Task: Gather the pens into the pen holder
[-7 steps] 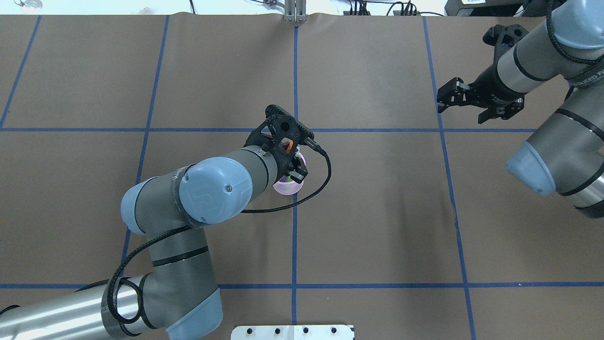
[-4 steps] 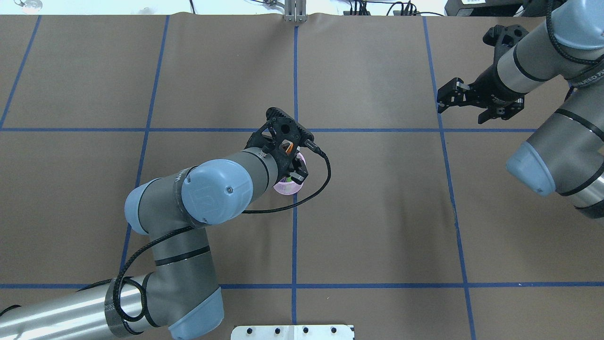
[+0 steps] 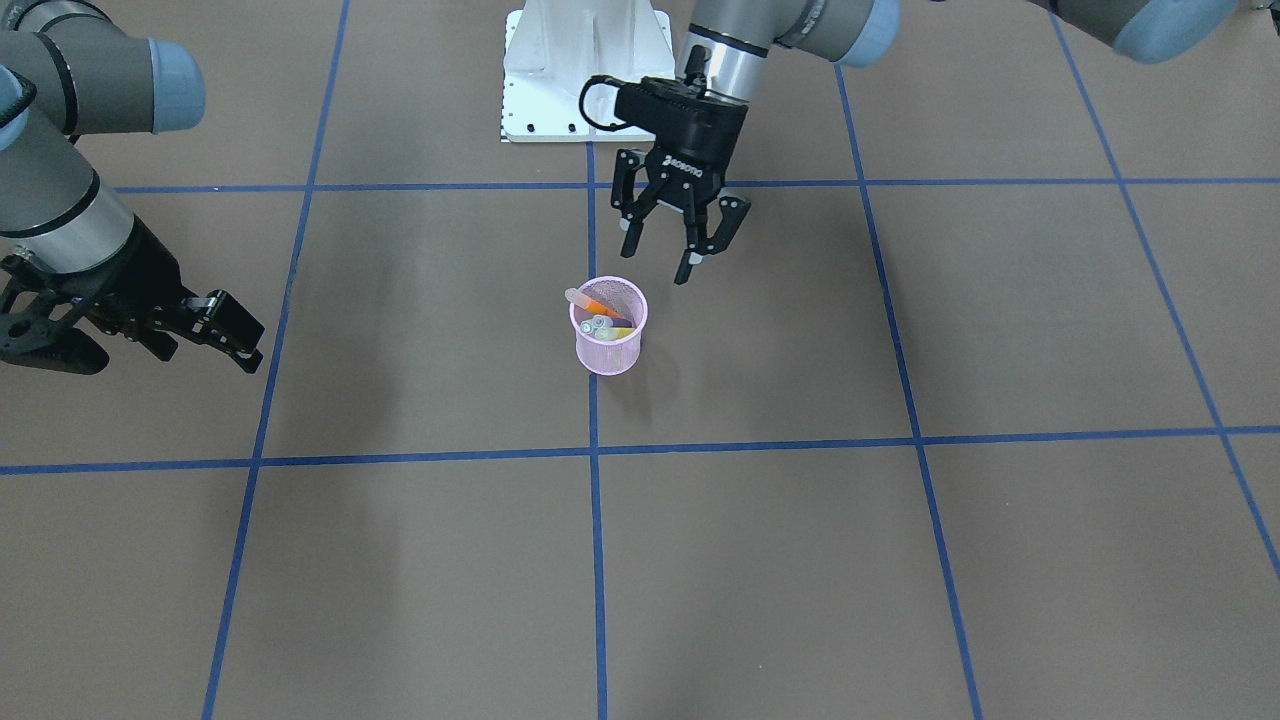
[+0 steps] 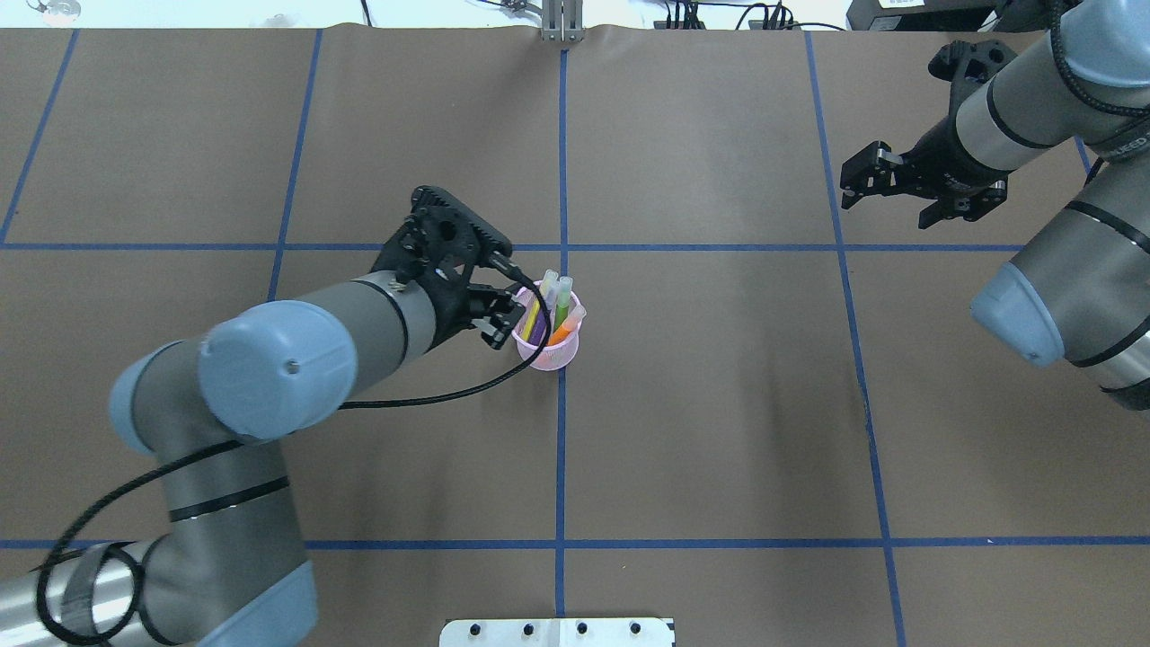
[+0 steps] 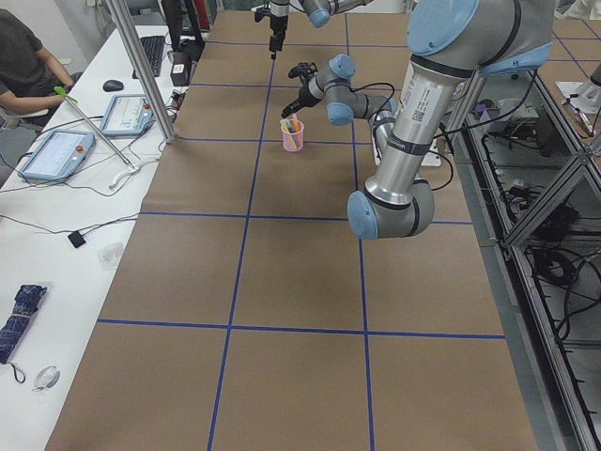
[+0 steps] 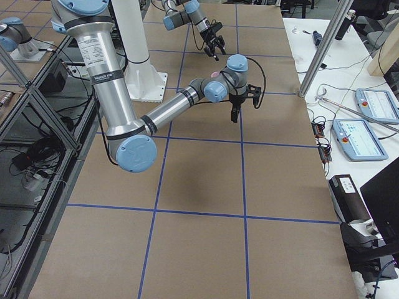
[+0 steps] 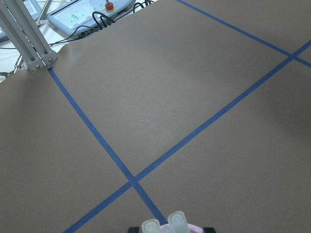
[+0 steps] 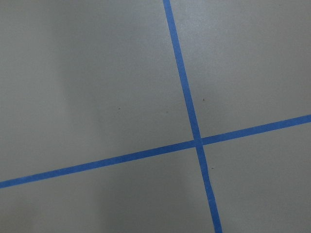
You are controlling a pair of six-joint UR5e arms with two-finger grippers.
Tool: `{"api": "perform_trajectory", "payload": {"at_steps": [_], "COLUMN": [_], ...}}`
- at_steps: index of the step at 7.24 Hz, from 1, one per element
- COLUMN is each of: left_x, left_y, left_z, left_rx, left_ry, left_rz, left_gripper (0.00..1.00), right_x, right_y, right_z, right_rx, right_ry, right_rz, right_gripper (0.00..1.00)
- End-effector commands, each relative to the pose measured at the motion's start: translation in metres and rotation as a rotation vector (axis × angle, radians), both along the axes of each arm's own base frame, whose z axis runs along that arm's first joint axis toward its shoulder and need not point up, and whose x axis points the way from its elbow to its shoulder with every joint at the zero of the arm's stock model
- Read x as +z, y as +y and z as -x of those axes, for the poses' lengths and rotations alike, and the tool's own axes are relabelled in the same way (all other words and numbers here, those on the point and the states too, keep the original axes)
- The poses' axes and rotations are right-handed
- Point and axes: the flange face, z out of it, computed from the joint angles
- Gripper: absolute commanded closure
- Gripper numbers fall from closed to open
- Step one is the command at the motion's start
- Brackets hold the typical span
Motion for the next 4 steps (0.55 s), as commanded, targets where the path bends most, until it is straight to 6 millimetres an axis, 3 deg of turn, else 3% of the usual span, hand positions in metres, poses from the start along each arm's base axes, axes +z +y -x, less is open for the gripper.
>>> {"api": "perform_trajectory", "payload": {"at_steps": [1,3,4], "left_x": [0.066,0.138,0.188], "left_y": [-0.020,-0.050,-0.075], "left_z": [0.104,0.209,0.255], "left_rx": [0.080,0.148,0.139], "left_ry": [-0.028,-0.038,-0.033], "left_rz": [0.115,0.304,0.443], "left_gripper": [0.30,0.27,0.18], "right_x": [0.029,0.069,0.087], "right_y": [-0.026,-0.036,-0.043], "right_z": [-0.041,-0.091,-0.122], "right_rx": [-0.018,-0.066,-0.090], "right_ry": [0.050,0.084,0.068], "right_rz": [-0.048,-0.085,-0.090], "right_gripper": [0.00,0.00,0.00]}}
